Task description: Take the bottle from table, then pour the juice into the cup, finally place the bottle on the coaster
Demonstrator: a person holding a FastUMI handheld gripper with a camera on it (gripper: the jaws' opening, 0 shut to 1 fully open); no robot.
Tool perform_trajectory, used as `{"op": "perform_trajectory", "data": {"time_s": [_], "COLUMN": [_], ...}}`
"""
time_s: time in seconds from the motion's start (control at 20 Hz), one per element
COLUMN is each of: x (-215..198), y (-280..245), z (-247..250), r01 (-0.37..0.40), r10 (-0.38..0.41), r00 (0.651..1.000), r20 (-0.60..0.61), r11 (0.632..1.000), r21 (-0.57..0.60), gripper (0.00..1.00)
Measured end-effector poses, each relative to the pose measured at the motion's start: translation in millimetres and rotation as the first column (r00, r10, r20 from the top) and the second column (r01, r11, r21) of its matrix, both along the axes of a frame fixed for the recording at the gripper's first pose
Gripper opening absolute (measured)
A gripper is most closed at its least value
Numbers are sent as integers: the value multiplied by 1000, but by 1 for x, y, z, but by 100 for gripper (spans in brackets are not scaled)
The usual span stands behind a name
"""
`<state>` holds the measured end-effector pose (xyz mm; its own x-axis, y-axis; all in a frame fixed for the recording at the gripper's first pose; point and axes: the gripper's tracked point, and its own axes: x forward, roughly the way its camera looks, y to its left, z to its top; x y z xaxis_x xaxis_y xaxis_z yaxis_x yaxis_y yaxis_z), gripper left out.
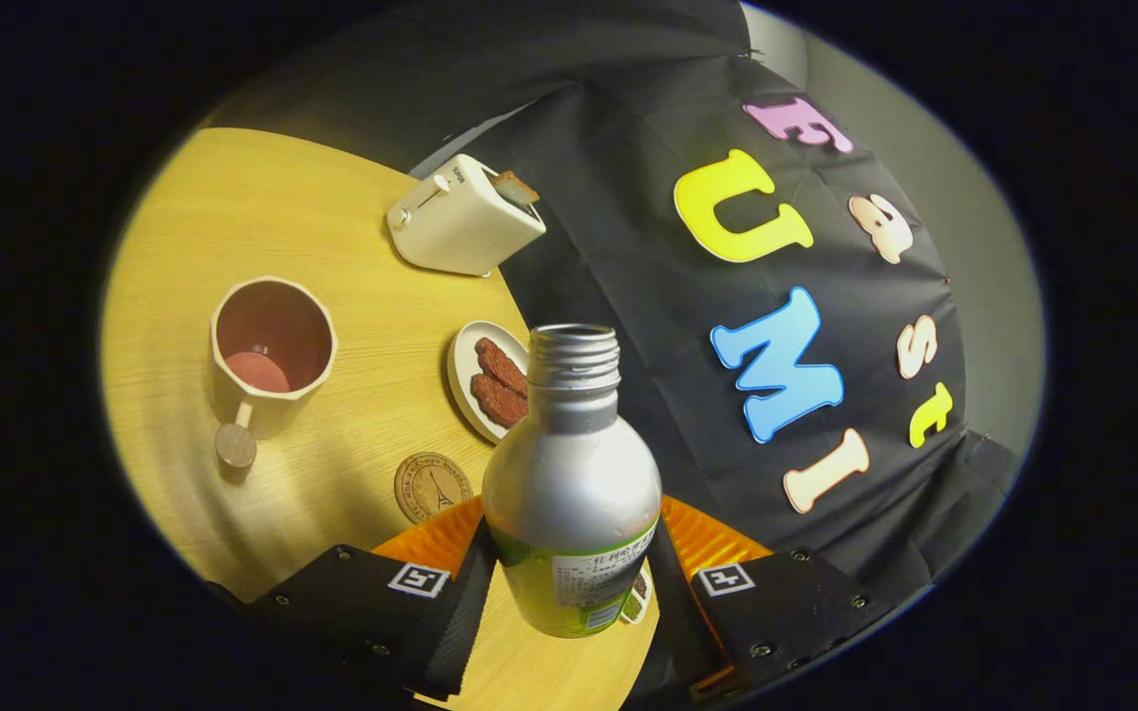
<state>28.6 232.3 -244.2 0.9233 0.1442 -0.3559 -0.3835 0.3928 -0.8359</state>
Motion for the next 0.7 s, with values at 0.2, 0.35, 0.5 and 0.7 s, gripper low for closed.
{"op": "perform_trajectory", "data": {"time_s": [0.2,0.35,0.5,0.7], "x": [-2,2,1,4], "y": [9,14,19,22], "z": [-8,-17,-23,-34], "r01": [-14,-22,-47,-81], "r10": [14,19,42,71], "r00": [1000,999,998,996], "r20": [-14,-36,-37,-50], "r11": [999,997,989,968], "r21": [-44,-73,-142,-236], "gripper": [76,76,77,76]}}
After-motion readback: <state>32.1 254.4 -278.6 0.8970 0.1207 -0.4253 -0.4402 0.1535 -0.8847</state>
